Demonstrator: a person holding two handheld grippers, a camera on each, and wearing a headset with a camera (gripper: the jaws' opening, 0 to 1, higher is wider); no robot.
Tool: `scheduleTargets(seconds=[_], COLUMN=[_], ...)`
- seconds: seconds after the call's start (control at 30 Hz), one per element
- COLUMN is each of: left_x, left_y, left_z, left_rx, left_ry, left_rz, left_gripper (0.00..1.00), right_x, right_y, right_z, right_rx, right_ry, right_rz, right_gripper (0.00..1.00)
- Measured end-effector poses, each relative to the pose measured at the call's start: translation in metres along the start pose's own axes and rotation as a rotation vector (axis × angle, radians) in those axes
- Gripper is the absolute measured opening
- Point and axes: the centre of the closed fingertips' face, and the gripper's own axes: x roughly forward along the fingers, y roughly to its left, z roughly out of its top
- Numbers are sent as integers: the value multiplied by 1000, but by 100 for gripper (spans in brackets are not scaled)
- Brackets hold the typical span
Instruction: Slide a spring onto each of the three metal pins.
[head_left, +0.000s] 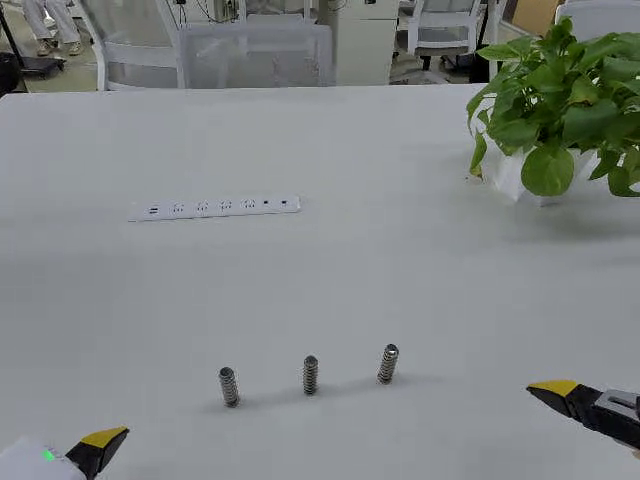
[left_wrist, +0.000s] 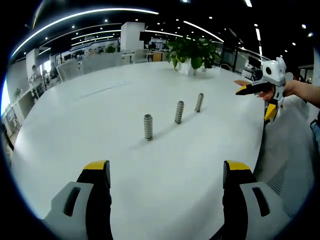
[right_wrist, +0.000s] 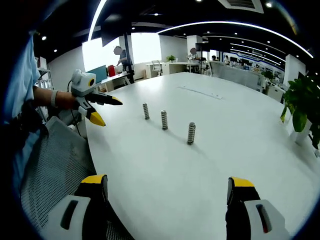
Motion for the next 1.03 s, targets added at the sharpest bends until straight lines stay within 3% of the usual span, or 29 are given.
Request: scheduleTargets(seconds=[0.43, 1.03], left_x=[3, 2], left_y=[-4, -11], left_z=[-2, -3], left_rx=[-2, 0], left_ry=[-1, 3], left_rz=[-8, -20], left_gripper=[92, 91], right_x=[3, 8], right_y=[11, 19], right_z=[-3, -9], right_rx=[28, 9], right_ry=[-14, 13], right_rz=[4, 14], right_gripper=[99, 99])
